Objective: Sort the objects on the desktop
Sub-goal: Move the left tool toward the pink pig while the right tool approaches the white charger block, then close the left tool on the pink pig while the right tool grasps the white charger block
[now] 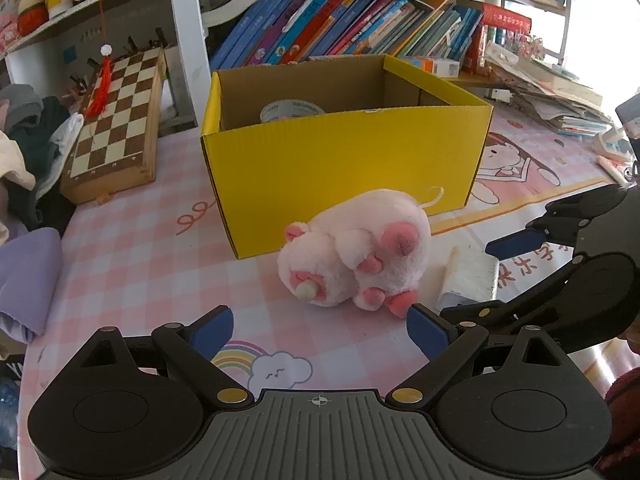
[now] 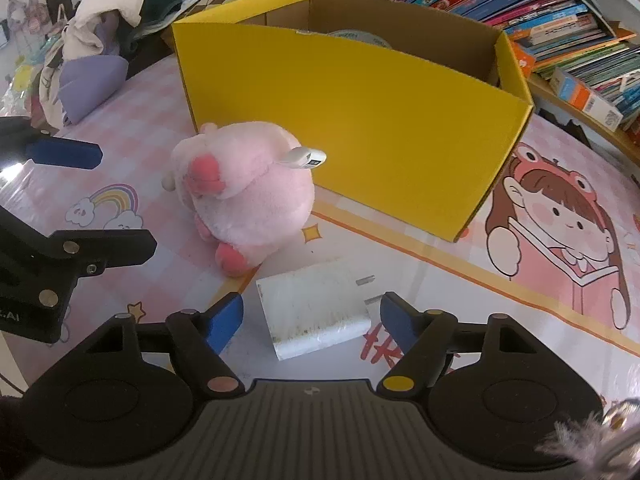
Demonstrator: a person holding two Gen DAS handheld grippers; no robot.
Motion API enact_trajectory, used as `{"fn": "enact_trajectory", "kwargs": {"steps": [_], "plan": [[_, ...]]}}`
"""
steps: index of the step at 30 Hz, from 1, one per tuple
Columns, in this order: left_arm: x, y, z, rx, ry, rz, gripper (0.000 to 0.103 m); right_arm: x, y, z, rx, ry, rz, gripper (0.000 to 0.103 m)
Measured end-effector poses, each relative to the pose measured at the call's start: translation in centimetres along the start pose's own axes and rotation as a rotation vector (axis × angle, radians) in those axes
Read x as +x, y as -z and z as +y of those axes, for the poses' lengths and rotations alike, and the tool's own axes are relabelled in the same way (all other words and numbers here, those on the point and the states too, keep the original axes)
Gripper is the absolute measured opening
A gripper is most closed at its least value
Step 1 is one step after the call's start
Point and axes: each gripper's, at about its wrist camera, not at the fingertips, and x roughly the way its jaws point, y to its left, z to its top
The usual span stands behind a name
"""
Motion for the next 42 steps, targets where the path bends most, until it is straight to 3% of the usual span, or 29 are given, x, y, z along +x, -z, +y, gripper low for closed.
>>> {"fn": "enact_trajectory", "kwargs": {"steps": [9,28,42], "plan": [[0.7,-0.3,-0.7,0.001,-0.002,0.020,0.095,0.4,0.0,-0.7,-0.009,-0.030,0.012,0.058],[4.1,-2.4,-2.8,0.017,0.016,0.027,0.096,-1.2,1.1,-4.1,0.020,0.038,-0.013,0.057],[6.0,-3.4,-3.2,0.008,-0.029,0.014,0.098,-1.6,1.6,-5.0,0.025,0.045,-0.012,0.057]]}}
